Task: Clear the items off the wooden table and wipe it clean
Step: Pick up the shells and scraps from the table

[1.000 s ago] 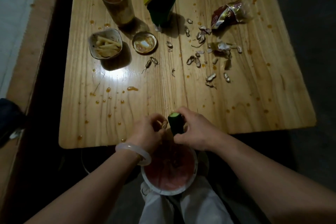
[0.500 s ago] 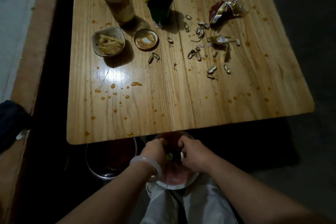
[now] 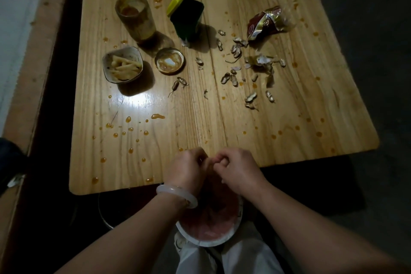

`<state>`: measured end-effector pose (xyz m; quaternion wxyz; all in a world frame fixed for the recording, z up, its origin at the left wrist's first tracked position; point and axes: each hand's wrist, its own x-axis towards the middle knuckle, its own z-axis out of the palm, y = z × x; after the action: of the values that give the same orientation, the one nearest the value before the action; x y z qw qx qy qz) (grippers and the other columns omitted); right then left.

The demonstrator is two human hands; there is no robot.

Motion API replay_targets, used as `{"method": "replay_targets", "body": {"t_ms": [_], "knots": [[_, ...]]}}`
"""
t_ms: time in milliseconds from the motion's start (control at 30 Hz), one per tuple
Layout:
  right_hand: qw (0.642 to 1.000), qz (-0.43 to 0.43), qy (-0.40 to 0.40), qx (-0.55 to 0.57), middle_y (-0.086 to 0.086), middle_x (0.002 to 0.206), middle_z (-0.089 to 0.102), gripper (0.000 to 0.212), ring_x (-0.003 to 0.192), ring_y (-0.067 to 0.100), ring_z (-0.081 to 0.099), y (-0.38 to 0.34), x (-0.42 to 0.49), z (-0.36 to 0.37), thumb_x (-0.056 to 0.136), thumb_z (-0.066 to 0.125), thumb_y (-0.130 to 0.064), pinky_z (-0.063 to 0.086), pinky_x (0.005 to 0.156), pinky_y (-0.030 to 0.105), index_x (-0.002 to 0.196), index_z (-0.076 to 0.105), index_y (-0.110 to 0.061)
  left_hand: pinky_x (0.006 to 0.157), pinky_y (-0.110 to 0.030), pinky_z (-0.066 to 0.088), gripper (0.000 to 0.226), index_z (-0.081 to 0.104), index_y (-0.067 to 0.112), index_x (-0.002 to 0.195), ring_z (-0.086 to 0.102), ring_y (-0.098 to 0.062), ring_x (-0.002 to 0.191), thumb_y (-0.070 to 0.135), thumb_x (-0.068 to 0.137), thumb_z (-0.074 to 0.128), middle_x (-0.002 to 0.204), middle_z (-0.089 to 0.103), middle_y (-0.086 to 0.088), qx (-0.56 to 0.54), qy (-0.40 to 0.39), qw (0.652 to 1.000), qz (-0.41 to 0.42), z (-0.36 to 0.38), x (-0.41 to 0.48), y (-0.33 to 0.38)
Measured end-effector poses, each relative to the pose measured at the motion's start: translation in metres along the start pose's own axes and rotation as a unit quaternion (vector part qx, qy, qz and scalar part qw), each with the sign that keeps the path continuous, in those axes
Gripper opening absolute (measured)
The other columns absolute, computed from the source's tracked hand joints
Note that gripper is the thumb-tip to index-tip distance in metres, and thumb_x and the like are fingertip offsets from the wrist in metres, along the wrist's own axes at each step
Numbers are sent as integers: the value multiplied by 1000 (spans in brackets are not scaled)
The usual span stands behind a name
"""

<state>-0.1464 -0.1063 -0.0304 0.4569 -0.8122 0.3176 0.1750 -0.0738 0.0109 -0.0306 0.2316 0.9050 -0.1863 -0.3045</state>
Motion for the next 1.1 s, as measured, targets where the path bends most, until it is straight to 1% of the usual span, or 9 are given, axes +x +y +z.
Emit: {"method": "replay_targets", "body": {"t_ms": [67,167,267,367,567,667,800,967,1100], "knots": [[999,-18,38,-1,-10,67,58,22,67,10,61,-7,9,-9,87,67,-23,52,59,27,69,57,-31,67,-31,54,12,66,19,87,63,-14,75,30,89,61,80,66,3,-2,35,999,6,-5,14,9],[997,-28,71,8,-11,81,61,14,76,3,57,-15,25,-25,92,63,-19,41,58,15,82,62,-29,73,-27,52,7,66,19,94,60,-13,85,18,88,62,95,62,3,0,70,997,27,-11,36,20],[993,-26,114,11,-6,99,62,11,86,6,59,-18,44,-44,92,62,-15,45,64,14,98,65,-24,83,-31,52,19,62,20,106,56,-14,96,16,87,62,110,54,4,7,92,996,16,-14,57,30],[989,-8,147,-12,-4,114,55,24,93,6,53,-14,65,-64,91,65,-14,37,61,10,113,61,-23,86,-30,52,27,58,19,115,55,-16,102,15,88,60,119,50,2,23,113,993,7,-15,80,40],[984,26,168,-46,-1,130,43,40,98,7,44,-5,96,-91,88,70,-16,37,68,13,123,54,-24,88,-35,52,40,50,17,128,54,-23,109,12,89,57,130,45,-7,39,152,987,-36,-10,118,53],[985,12,158,-63,-2,130,40,43,106,12,50,-2,104,-94,86,71,-19,44,74,20,125,53,-27,92,-36,50,42,48,18,130,51,-26,113,10,89,54,131,43,-10,34,155,986,-50,-8,132,58],[988,4,128,-88,-5,133,36,42,108,10,47,5,111,-94,87,70,-22,39,70,14,127,55,-27,93,-32,45,43,47,19,131,48,-25,115,14,90,57,128,45,-10,33,153,986,-62,-2,147,67],[985,-47,122,-113,-7,114,47,10,92,5,45,15,113,-98,93,62,-20,30,60,11,102,63,-21,98,-36,44,59,38,22,138,44,-24,121,24,85,65,131,44,-8,11,142,987,-68,6,165,86],[984,-66,141,-88,-10,102,50,13,79,1,48,25,107,-104,91,60,-12,36,58,8,94,57,-24,99,-37,42,63,37,31,137,41,-25,122,35,82,69,131,40,-8,9,128,989,-72,10,178,102]]}}
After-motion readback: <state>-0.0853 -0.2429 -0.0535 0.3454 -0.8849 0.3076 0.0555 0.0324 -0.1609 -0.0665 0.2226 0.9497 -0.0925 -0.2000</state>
